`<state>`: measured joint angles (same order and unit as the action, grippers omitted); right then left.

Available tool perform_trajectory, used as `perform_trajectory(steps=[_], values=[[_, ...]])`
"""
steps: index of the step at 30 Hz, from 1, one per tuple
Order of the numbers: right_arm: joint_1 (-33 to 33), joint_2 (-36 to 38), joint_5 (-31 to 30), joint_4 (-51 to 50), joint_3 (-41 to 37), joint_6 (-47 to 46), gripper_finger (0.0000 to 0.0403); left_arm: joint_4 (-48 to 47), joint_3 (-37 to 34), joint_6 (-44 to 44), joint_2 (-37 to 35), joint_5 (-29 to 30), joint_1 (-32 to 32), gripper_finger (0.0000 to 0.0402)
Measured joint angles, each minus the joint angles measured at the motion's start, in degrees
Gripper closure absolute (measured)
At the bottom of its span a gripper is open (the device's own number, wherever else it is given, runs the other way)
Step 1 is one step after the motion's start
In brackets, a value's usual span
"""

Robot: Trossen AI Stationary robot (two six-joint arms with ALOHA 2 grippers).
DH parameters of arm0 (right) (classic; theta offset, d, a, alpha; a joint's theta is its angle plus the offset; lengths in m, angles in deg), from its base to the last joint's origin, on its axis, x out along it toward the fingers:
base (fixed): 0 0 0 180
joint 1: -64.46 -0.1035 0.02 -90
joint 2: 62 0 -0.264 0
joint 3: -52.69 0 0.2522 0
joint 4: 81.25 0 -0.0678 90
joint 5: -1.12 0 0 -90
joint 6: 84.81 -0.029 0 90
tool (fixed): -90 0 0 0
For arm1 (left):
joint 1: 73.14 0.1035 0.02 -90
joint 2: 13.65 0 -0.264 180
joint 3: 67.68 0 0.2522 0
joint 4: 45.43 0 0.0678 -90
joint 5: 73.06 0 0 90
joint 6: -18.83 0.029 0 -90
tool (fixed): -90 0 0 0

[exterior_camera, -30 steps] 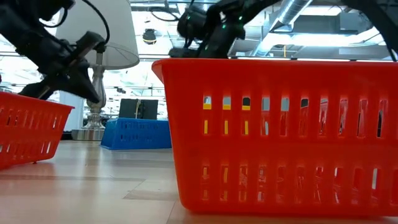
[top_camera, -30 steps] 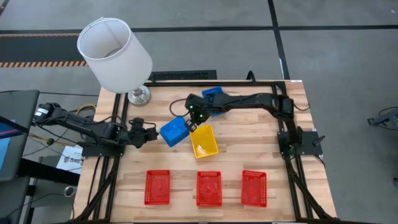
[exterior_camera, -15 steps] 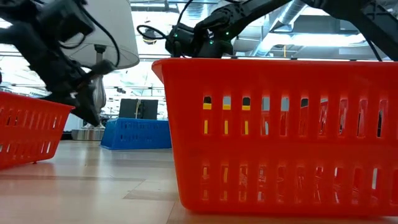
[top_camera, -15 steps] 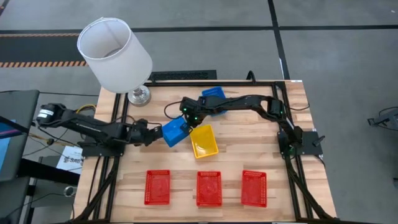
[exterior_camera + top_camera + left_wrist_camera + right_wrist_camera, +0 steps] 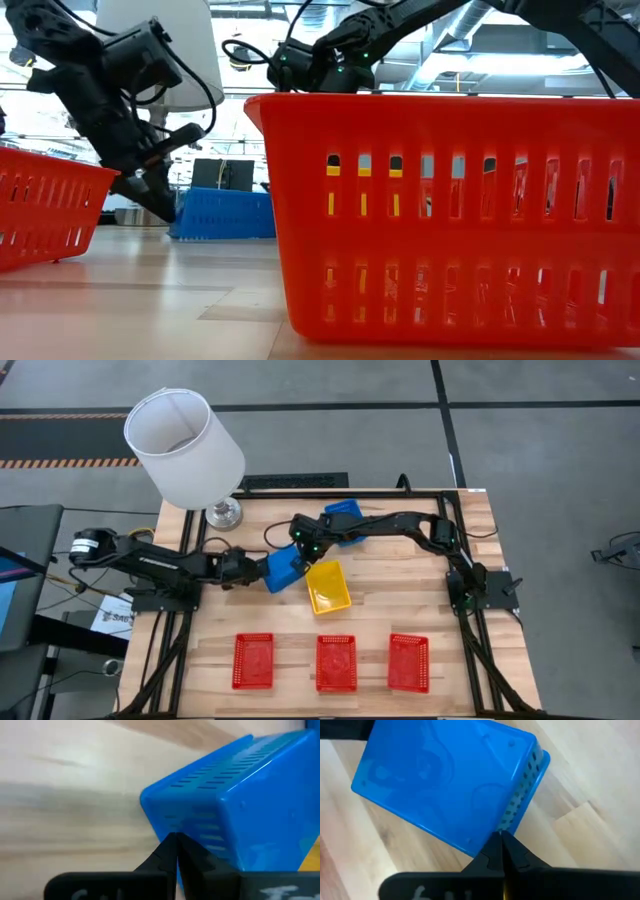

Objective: Stack baskets by color
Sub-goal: Stack the left blue bin on the blue bin

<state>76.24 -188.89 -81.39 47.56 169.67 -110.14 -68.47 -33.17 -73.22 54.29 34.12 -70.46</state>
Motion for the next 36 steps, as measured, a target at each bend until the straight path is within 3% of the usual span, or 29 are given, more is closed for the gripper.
perform_trajectory(steps=[7, 10, 15, 20, 23, 27, 30, 36], values=[[-0.1, 0.1, 0.7, -0.3, 1.1, 4.9, 0.0401, 4.4, 0.3, 8.7, 0.0, 0.5, 1.9, 0.0401], [-0.9, 0.2, 1.6, 1.5, 3.4, 7.7, 0.0402, 8.5, 3.4, 13.9, -0.3, 1.8, 2.4, 0.0401], [-2.0, 0.0, 2.0, -0.1, 6.2, 9.1, 0.0402, 7.6, 9.2, 24.2, -0.2, 2.7, 2.9, 0.0401], [-2.6, 3.5, -5.5, -3.8, 7.5, 6.8, 0.0402, -4.5, 17.6, 29.1, -0.9, 4.6, 2.9, 0.0401], [-2.7, 5.3, -8.5, -9.7, 7.7, 4.6, 0.0402, -13.3, 20.2, 27.2, -1.6, 3.2, 3.5, 0.0401], [-2.0, 4.7, -9.0, -18.3, 5.9, -1.2, 0.0402, -15.3, 17.0, 24.2, -1.2, -2.6, 4.9, 0.0401], [-1.8, 4.7, -9.2, -19.8, 1.8, -3.9, 0.0402, -13.6, 12.7, 20.8, -1.2, -3.6, 5.8, 0.0401], [-2.4, 4.6, -7.8, -20.3, -6.1, -7.7, 0.0402, -1.0, 5.9, 18.6, -1.2, -9.2, 7.2, 0.0402]])
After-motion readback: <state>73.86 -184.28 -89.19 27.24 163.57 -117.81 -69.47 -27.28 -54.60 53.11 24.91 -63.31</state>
